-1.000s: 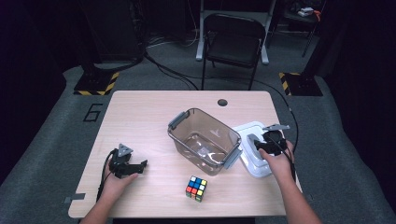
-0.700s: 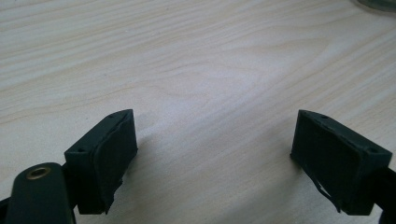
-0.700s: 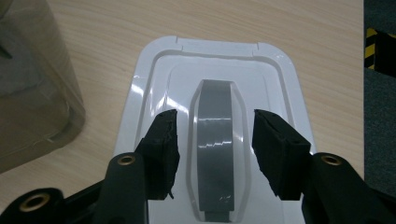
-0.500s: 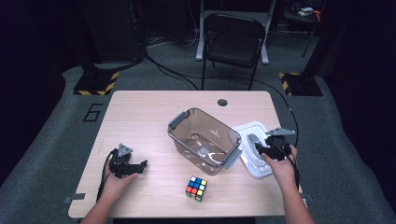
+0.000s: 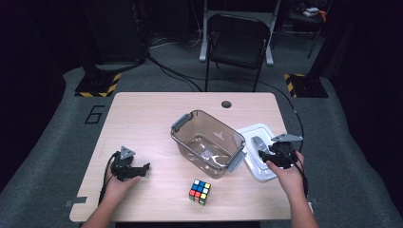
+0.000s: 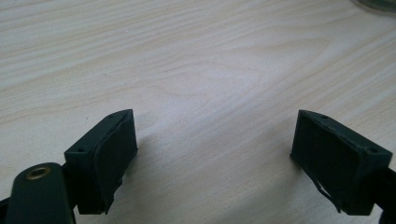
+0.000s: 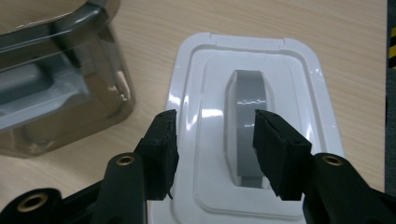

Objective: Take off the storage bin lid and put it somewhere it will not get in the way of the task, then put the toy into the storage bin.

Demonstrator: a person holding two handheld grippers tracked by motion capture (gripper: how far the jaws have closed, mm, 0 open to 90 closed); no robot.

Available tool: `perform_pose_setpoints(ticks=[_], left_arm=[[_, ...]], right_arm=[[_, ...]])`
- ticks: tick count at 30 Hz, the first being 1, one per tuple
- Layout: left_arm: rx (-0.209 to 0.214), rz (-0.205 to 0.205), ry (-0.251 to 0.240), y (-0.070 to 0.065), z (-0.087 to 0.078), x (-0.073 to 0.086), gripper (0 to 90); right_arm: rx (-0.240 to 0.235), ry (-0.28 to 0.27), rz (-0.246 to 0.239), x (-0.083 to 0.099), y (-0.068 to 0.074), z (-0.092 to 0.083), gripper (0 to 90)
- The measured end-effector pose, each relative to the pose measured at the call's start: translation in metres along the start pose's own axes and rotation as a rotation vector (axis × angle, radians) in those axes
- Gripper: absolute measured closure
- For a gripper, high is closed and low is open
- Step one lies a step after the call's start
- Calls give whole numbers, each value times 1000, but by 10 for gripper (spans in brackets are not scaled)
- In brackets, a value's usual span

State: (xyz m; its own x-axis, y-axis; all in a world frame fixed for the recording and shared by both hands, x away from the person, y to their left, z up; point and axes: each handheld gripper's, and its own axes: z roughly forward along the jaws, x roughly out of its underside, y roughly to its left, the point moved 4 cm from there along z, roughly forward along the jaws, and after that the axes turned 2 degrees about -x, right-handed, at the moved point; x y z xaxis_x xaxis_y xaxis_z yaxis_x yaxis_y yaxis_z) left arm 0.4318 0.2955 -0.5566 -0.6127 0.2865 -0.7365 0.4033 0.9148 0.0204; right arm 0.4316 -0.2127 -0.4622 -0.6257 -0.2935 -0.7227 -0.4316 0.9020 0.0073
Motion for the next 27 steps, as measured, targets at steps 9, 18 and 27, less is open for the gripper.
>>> perform_pose_setpoints(ticks=[9,18,27], left_arm=[[0,-1,0,0,0,0,139],[0,-1,0,0,0,0,139],[0,0,0,0,0,0,139]], right_arm=[[-58,-1,-50,1,14,-12,475],[-125,-9,-93,13,24,-21,468],[-209,9,-157,31,45,-20,464]])
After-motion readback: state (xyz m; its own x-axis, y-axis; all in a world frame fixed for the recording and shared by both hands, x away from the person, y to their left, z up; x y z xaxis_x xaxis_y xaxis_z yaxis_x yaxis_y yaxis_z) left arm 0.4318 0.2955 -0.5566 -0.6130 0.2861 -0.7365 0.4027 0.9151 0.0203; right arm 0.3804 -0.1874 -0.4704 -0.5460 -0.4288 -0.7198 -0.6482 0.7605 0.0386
